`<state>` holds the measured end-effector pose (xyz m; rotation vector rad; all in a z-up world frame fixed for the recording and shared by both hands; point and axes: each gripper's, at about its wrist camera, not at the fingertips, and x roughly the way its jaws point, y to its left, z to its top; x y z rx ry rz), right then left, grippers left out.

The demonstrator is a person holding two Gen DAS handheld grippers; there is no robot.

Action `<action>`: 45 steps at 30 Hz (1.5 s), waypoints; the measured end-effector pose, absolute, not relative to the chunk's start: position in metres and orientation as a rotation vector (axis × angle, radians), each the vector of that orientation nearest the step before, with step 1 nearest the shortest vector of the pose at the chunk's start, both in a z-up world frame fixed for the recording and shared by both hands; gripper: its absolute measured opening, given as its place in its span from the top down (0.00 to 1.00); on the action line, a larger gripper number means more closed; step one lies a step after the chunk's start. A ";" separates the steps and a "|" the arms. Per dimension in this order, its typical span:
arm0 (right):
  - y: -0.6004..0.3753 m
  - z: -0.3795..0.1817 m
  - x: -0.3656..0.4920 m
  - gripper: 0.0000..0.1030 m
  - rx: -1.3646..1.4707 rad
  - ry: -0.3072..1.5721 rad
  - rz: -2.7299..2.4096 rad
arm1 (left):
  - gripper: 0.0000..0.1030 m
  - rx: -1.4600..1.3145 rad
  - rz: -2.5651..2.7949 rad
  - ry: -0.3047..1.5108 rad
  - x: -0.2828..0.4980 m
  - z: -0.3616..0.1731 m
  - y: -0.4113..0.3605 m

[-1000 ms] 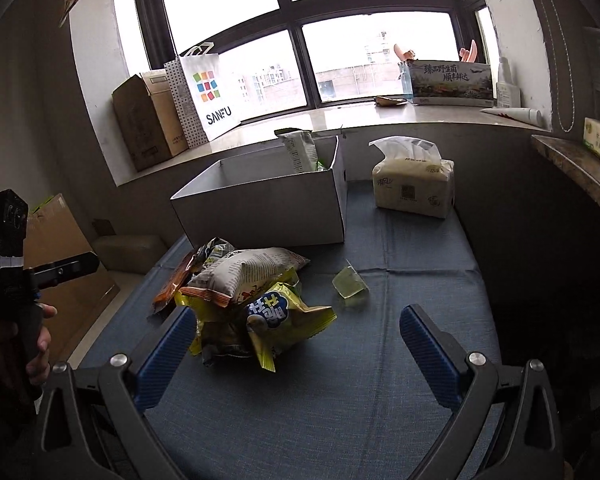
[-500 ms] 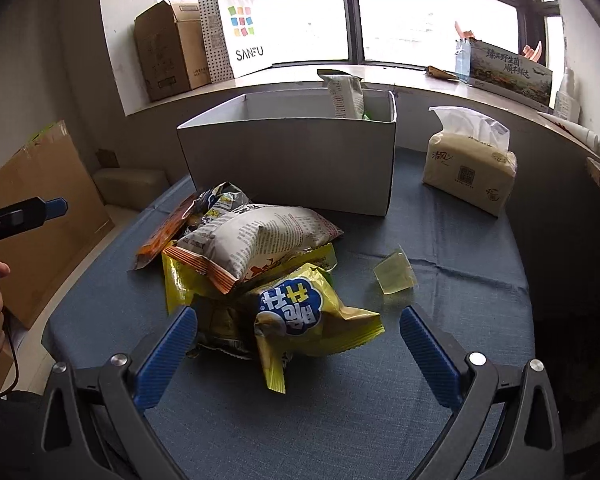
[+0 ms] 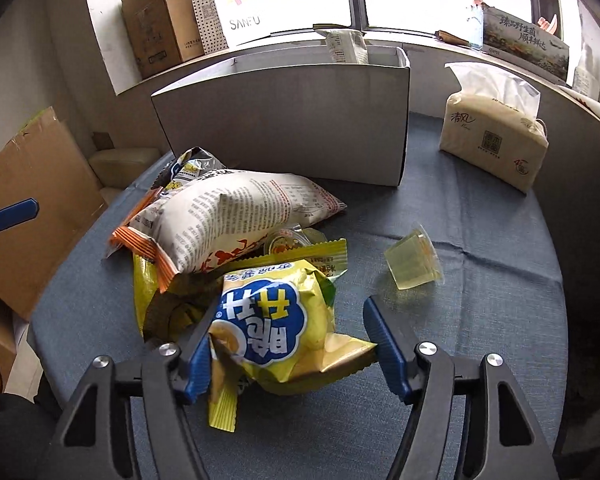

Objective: Organize snacks
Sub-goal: 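Grasp the yellow chip bag with the right gripper while the left gripper grasps the white-orange chip bag, then drop both chip bags into the white box and withdraw both grippers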

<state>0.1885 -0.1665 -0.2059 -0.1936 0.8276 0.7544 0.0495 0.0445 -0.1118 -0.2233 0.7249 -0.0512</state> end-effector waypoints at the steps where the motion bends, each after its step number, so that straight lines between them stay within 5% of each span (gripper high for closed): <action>1: -0.175 -0.203 0.186 0.32 -0.177 0.824 0.746 | 0.00 -0.192 -0.053 0.725 0.053 -0.111 0.040; 23: -0.300 -0.181 0.153 0.34 0.069 0.783 0.593 | 0.01 0.822 -0.027 0.851 0.180 -0.171 -0.107; 25: -0.301 -0.182 0.153 0.34 0.072 0.782 0.591 | 0.17 0.811 -0.049 0.848 0.182 -0.171 -0.104; 26: -0.301 -0.182 0.153 0.34 0.073 0.783 0.590 | 0.45 0.798 -0.053 0.872 0.185 -0.172 -0.103; 30: -0.304 -0.182 0.153 0.34 0.081 0.785 0.577 | 0.61 0.720 -0.089 0.855 0.179 -0.161 -0.096; 45: -0.271 -0.156 0.158 0.34 0.109 0.737 0.683 | 0.64 -0.189 -0.201 0.537 0.121 -0.058 0.037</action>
